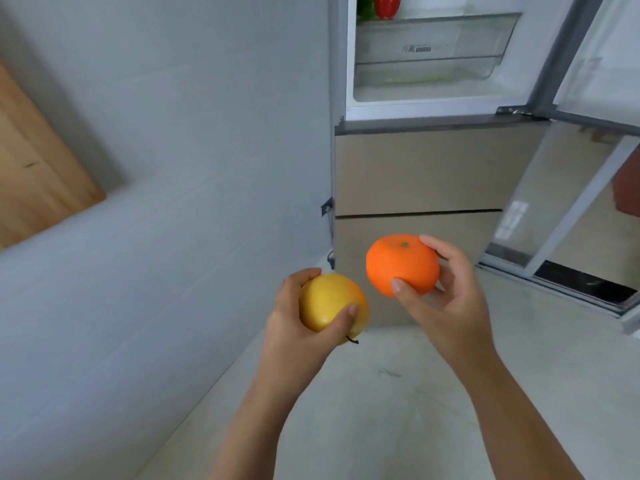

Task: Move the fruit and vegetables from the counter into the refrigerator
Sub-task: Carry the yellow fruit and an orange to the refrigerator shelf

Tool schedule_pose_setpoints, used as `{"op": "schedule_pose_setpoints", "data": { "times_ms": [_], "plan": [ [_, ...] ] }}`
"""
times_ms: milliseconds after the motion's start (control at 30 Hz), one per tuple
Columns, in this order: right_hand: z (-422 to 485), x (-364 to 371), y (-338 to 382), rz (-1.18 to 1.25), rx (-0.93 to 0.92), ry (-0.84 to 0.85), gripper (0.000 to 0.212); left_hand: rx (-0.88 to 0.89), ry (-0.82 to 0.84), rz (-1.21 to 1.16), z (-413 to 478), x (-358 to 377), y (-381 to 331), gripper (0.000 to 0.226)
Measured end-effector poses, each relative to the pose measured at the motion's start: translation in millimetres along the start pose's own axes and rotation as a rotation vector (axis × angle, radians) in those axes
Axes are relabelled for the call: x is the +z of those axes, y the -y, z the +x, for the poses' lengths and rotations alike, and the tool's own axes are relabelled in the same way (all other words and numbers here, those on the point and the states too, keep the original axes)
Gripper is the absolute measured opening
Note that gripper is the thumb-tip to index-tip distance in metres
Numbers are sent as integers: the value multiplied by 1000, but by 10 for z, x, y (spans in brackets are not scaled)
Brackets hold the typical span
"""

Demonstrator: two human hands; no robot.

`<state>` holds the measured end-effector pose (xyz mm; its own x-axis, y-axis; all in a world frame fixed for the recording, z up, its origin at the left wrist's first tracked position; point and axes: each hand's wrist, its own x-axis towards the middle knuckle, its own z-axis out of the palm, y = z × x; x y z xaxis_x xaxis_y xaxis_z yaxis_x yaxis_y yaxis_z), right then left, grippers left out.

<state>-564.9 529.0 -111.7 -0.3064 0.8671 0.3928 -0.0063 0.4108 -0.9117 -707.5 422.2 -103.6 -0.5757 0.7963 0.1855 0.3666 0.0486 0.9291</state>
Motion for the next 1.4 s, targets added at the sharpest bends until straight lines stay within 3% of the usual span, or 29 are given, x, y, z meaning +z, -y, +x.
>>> {"op": "schedule_pose_setpoints", "data": {
  "times_ms": [200, 633, 1000, 1400],
  "plan": [
    [859, -452, -307, -19, -32, -129, 61, 106, 48, 19, 942, 605, -138, 50],
    [2955, -1421, -652, -51, -200, -173, 58, 260, 18, -94, 2811, 1916, -846, 48],
    [4477, -1509, -912, -103, -303, -160, 62, 376, 5, -168, 4308, 2395, -1141, 53],
    [6230, -1566, -711, -108, -421, -338, 65, 673, -56, -205, 5946, 2583, -1946, 49]
  ]
}}
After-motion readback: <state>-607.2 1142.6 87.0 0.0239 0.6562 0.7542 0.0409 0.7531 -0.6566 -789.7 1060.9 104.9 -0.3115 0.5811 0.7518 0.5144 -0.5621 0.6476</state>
